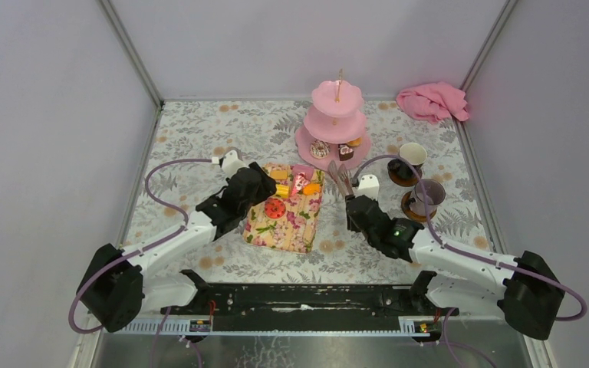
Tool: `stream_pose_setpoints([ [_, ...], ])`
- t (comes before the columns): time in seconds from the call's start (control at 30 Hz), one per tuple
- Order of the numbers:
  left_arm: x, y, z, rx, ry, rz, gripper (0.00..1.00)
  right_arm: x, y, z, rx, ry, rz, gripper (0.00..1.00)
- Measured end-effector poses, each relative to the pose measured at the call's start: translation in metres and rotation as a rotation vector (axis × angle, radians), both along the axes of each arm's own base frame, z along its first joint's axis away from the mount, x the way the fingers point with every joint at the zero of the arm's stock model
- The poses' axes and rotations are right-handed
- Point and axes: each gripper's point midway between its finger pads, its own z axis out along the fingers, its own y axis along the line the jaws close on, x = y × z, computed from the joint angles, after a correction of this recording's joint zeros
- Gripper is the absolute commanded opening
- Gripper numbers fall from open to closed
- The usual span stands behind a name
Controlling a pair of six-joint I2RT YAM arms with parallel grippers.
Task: Serve the afternoon tea
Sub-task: Pick up the clamp from the center of the board, then pick up the desert from the tray.
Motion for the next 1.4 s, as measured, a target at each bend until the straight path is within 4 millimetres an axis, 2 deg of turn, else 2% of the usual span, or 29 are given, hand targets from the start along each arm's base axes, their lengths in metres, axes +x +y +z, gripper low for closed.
stream_pose_setpoints([
  [0.17, -0.002, 0.001, 0.007, -0.008, -0.014, -0.002, 0.60, -0.023, 0.005, -0.007, -0.079, 0.015, 0.055, 0.38],
  [0.33, -0.004, 0.003, 0.006, 0.002, -0.007, -0.004, 0.60, -0.039, 0.014, -0.001, -0.126, 0.009, 0.112, 0.38],
  [0.57, -0.006, 0.005, -0.001, 0.022, 0.015, -0.006, 0.61, -0.061, 0.056, 0.025, -0.153, -0.029, 0.238, 0.38],
  [0.67, -0.007, 0.008, -0.004, 0.033, 0.028, -0.001, 0.61, -0.072, 0.075, 0.030, -0.157, -0.030, 0.290, 0.38],
  [0.8, -0.008, 0.017, -0.011, 0.039, 0.048, 0.024, 0.61, -0.084, 0.084, 0.028, -0.174, -0.023, 0.335, 0.39],
  [1.03, -0.015, 0.045, -0.046, 0.015, 0.143, 0.092, 0.58, -0.099, 0.087, 0.019, -0.215, -0.002, 0.383, 0.41],
  [1.27, -0.016, 0.044, -0.053, -0.025, 0.177, 0.091, 0.56, -0.115, 0.098, 0.002, -0.280, 0.016, 0.441, 0.43],
  [1.4, -0.016, 0.042, -0.056, -0.031, 0.189, 0.082, 0.54, -0.120, 0.100, 0.000, -0.282, 0.019, 0.452, 0.43],
])
